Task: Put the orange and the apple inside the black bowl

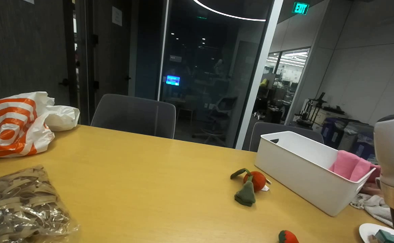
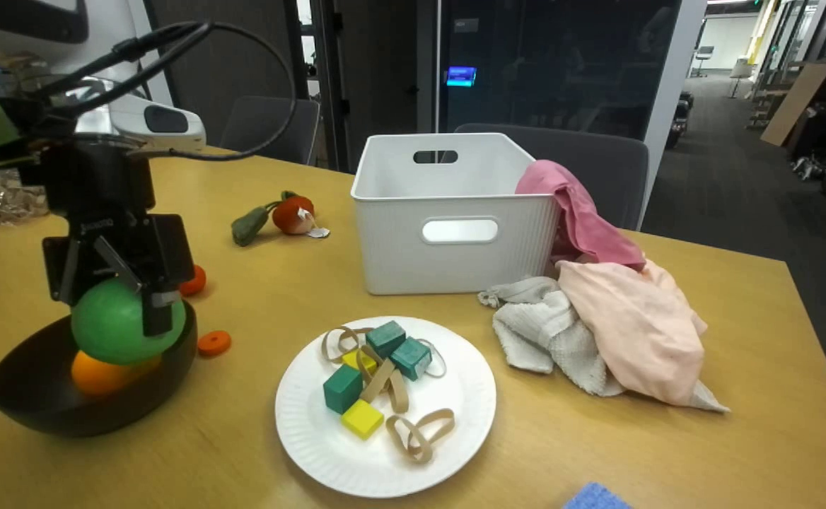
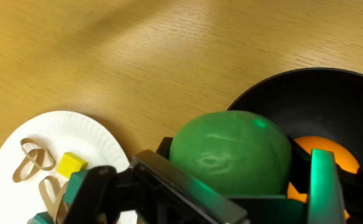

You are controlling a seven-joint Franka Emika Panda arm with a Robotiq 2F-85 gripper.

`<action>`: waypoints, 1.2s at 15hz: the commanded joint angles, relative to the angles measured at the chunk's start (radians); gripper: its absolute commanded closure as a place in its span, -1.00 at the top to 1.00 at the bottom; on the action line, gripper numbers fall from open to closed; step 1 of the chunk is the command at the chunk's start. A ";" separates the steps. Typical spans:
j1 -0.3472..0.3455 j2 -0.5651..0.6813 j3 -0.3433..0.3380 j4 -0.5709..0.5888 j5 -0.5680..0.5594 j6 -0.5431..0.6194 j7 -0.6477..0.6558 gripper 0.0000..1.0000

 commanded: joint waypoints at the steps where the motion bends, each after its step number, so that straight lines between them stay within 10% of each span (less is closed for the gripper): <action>1: 0.025 0.018 -0.028 0.009 0.076 -0.002 -0.032 -0.75; 9: 0.040 0.012 -0.016 0.052 0.151 -0.022 -0.031 1.00; 18: 0.149 0.106 0.037 0.078 0.154 0.318 -0.112 1.00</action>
